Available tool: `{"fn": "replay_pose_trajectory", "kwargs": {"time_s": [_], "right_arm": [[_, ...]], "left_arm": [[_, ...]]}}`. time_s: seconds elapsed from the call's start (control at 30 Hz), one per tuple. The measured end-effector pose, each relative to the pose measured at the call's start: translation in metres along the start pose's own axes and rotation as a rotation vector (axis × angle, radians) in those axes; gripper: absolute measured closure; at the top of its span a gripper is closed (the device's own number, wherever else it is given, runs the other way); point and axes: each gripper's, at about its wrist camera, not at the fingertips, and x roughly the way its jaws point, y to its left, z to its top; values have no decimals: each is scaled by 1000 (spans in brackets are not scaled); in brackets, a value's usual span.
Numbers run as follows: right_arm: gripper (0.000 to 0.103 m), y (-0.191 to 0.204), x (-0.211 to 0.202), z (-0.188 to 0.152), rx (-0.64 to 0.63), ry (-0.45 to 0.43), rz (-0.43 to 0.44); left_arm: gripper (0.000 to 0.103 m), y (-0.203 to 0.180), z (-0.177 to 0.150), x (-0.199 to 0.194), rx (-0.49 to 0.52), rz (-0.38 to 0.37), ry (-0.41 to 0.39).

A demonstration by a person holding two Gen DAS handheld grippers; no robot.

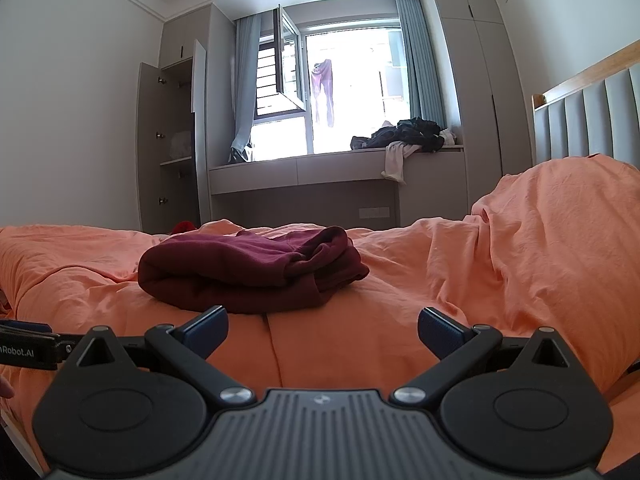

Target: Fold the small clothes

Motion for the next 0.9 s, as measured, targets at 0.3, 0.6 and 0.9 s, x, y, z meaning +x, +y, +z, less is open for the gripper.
{"fn": "replay_pose_trajectory", "kwargs": {"time_s": [0.3,0.6,0.9], "right_arm": [[0,0,-1,0,1,0,0],[0,0,-1,0,2,0,-2],[0,0,0,1,4,3,-5]], "left_arm": [[0,0,-1,-1,-6,1,-2],[0,1,0,-3,-8,4,-13],[0,3,0,-5,-15,5,-21]]}}
